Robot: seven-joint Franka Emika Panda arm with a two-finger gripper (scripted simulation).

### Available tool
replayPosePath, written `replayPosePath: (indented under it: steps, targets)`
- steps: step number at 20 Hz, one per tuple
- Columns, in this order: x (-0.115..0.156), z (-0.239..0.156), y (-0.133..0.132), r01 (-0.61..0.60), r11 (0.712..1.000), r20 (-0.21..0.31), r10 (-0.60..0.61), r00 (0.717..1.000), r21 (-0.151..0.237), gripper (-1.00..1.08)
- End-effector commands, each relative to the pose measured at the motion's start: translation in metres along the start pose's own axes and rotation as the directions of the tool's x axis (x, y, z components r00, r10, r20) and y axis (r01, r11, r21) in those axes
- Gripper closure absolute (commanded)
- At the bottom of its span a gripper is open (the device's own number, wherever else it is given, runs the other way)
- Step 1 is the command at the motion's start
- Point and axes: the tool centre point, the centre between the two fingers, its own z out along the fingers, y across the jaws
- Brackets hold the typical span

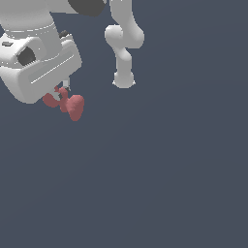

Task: Pick up the object and move it to a goal position.

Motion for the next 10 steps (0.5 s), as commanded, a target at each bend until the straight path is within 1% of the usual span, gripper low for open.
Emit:
replayPosePath:
  steps: [1, 5, 10]
  targets:
    - [-0.007, -0.011, 0.0, 0.001, 1.0, 0.0, -0.001, 1.0, 0.001, 1.08]
    - [-0.013, -0.021, 0.001, 0.0, 1.0, 0.001, 0.0, 1.0, 0.001, 1.08]
    - [-0.013, -0.021, 0.002, 0.0, 1.0, 0.001, 0.0, 1.0, 0.001, 1.08]
